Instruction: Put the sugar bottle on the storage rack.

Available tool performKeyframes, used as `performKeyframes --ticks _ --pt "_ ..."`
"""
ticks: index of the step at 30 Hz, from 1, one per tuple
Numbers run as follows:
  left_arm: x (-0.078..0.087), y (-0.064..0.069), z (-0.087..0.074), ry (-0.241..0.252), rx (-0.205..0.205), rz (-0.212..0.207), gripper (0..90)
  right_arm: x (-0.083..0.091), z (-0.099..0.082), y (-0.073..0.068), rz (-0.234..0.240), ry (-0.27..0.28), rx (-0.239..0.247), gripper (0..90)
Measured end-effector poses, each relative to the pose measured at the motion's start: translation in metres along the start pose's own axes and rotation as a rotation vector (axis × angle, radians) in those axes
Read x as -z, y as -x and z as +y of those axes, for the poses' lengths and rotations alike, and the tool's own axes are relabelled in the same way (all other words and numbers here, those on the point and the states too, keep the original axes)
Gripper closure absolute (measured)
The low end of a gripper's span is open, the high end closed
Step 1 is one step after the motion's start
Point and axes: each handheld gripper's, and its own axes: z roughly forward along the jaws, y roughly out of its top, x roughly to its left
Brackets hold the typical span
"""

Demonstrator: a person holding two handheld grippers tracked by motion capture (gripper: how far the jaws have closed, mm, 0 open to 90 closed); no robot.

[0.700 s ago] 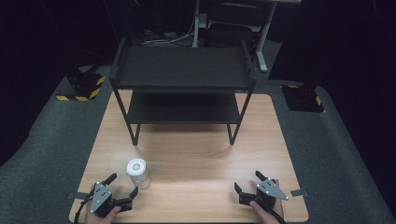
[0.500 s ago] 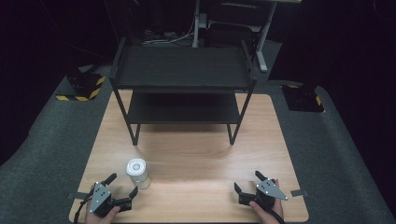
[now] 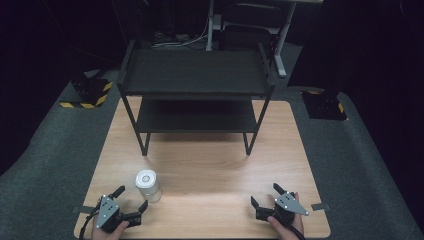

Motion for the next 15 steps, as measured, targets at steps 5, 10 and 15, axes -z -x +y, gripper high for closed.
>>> performKeyframes --ticks 5,10,15 --pt "0.0005 0.0025 -0.0002 0.009 -0.006 0.008 0.4 0.0 -0.0001 0.0006 0.002 0.001 -0.004 0.3" --pt "0.0017 0.0047 0.0017 0.02 -0.005 0.005 0.4 -0.0002 0.0001 0.0008 0.004 0.0 0.001 0.3" --pt "0.0013 0.0105 0.004 0.038 -0.01 -0.004 0.4 -0.0003 0.0 0.0015 0.007 0.0 -0.001 0.3"
